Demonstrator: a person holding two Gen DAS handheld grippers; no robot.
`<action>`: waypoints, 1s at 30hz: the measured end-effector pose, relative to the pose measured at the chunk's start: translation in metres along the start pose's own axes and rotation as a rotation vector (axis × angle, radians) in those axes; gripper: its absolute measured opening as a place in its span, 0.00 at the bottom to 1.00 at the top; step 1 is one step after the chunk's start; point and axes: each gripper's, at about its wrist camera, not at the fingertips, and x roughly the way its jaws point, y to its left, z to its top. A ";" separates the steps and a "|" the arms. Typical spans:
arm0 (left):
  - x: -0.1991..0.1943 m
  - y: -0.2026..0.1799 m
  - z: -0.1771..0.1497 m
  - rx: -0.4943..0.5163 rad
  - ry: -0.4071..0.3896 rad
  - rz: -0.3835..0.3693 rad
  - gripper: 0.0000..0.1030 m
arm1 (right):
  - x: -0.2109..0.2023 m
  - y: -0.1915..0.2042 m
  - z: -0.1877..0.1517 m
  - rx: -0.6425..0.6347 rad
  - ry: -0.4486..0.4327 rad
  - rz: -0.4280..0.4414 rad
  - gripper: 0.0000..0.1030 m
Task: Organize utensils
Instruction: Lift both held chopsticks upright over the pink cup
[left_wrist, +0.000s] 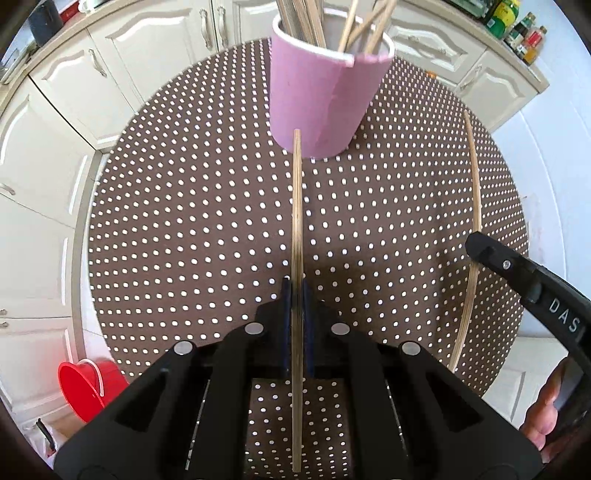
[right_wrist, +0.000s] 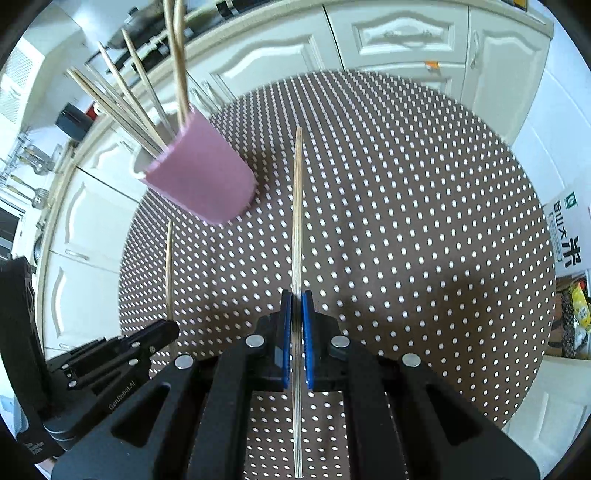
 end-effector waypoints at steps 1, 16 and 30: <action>0.002 0.004 -0.001 -0.003 -0.007 0.000 0.06 | -0.004 0.001 0.002 -0.005 -0.016 0.005 0.05; -0.056 0.029 0.009 -0.085 -0.180 -0.020 0.06 | -0.067 0.011 0.033 -0.006 -0.265 0.084 0.05; -0.097 0.029 0.041 -0.144 -0.319 -0.049 0.06 | -0.097 0.021 0.071 0.012 -0.422 0.129 0.05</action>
